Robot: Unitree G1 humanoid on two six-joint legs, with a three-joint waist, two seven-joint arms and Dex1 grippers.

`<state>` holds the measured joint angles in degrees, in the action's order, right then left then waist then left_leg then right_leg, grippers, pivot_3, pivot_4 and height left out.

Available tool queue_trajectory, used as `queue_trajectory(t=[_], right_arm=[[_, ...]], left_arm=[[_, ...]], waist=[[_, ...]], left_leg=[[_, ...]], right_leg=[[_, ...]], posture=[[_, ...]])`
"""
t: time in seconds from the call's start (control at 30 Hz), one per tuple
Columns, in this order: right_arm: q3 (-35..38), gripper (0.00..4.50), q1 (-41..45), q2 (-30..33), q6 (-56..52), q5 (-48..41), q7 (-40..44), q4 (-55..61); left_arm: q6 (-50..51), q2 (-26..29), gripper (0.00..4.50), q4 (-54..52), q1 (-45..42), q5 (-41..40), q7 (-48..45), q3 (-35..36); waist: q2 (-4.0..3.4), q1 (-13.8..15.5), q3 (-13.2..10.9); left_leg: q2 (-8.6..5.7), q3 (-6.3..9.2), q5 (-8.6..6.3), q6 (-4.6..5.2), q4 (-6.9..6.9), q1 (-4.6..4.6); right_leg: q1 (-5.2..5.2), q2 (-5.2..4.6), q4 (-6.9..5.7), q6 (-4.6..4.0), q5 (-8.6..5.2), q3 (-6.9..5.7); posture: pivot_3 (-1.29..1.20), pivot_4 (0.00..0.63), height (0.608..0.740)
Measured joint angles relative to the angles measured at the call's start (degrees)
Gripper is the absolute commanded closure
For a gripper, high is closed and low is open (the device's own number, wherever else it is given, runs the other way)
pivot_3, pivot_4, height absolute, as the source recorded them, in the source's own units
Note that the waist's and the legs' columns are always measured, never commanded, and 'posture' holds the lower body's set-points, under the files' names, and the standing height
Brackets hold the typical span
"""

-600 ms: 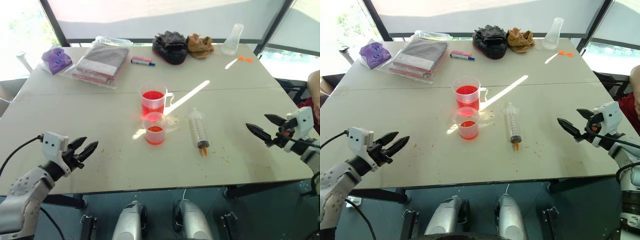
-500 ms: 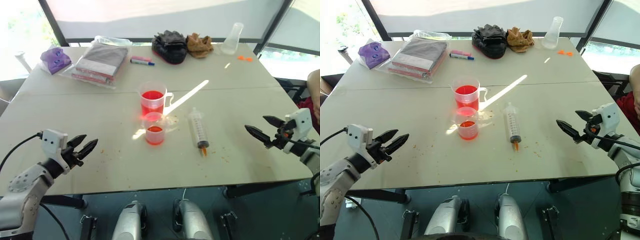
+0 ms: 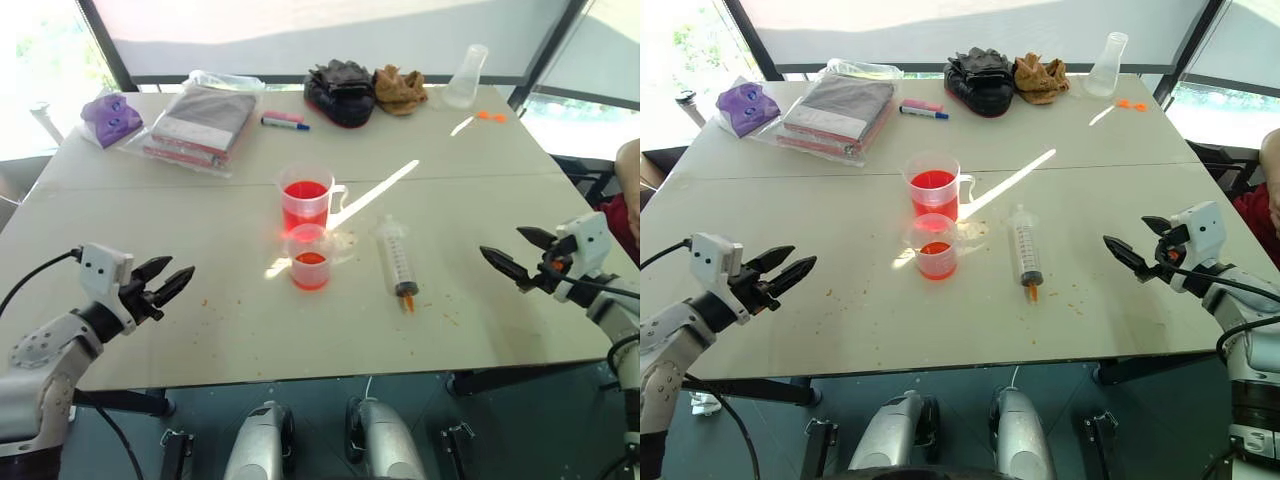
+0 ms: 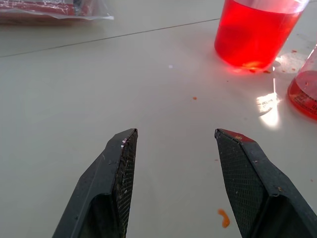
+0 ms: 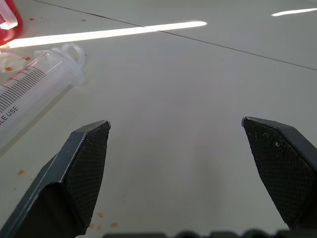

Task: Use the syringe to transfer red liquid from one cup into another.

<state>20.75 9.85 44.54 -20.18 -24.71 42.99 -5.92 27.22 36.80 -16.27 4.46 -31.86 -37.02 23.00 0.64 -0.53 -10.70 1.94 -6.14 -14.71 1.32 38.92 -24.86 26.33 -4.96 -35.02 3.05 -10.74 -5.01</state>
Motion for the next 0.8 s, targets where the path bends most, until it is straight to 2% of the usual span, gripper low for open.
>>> queue_trajectory(t=[0.2, 0.4, 0.5, 0.57, 0.63, 0.7, 0.8], right_arm=[[-0.33, 0.05, 2.86, -0.19, -0.67, 2.23, -3.86, -1.12], [-1.62, 0.05, 3.69, -0.39, -1.07, 3.54, -4.29, -2.08], [-2.45, 0.05, 4.83, -0.55, -5.87, 2.61, -4.15, -2.08], [-3.37, 0.05, 7.21, -0.26, -10.52, 1.82, -3.89, -1.37], [-6.34, 0.05, 11.27, 1.90, -16.91, 0.83, -2.41, 0.02], [-8.11, 0.05, 17.06, 3.21, -23.35, -1.44, -0.48, 1.60], [-12.35, 0.05, 26.28, 4.81, -32.38, -3.78, 2.22, 2.52]], left_arm=[[0.78, 0.00, 1.89, 0.00, -0.30, 0.01, 0.44, 0.01], [1.08, 0.17, 1.89, 0.07, -0.99, 0.07, 0.42, -0.04], [2.18, 1.10, 1.89, 0.57, -3.08, -1.13, -0.76, -0.03], [3.67, 3.07, 1.89, 0.28, -5.39, -3.47, -3.02, 0.18], [6.45, 7.57, 1.89, -0.64, -7.36, -6.59, -7.39, 0.02], [9.82, 12.56, 1.89, -2.28, -9.99, -9.71, -11.82, -0.49], [13.36, 15.98, 1.89, -2.98, -15.26, -13.46, -15.61, -1.72]], waist=[[0.00, -0.05, 0.00], [0.00, -0.01, 0.00], [0.01, 0.01, 0.00], [0.00, -0.05, -0.01], [-0.04, -0.32, -0.05], [-0.17, -0.44, -0.13], [-0.23, -0.22, -0.14]], left_leg=[[0.00, 0.00, 0.00, 0.00, 0.00, 0.00], [0.00, 0.00, 0.01, 0.02, 0.00, 0.00], [0.00, 0.00, 0.02, 0.03, 0.03, -0.01], [0.01, 0.00, 0.02, 0.03, 0.04, -0.02], [0.03, -0.01, 0.02, 0.03, 0.04, -0.04], [0.05, -0.01, 0.02, 0.03, 0.03, -0.06], [0.05, 0.01, 0.02, 0.03, 0.00, -0.06]], right_leg=[[0.01, 0.02, 0.00, 0.00, 0.00, 0.00], [-0.01, 0.03, 0.00, 0.00, 0.01, 0.00], [0.00, 0.15, -0.03, -0.01, 0.01, 0.00], [0.01, 0.16, -0.05, -0.01, 0.01, 0.01], [0.10, 0.18, -0.10, -0.02, 0.01, 0.02], [0.14, 0.22, -0.10, -0.03, 0.01, 0.02], [0.14, 0.25, -0.09, -0.04, 0.01, 0.01]], posture=[[0.00, 0.150, 0.740], [0.00, 0.150, 0.740], [0.00, 0.150, 0.740], [0.00, 0.150, 0.740], [0.00, 0.150, 0.740], [0.00, 0.150, 0.740], [0.00, 0.150, 0.740]])
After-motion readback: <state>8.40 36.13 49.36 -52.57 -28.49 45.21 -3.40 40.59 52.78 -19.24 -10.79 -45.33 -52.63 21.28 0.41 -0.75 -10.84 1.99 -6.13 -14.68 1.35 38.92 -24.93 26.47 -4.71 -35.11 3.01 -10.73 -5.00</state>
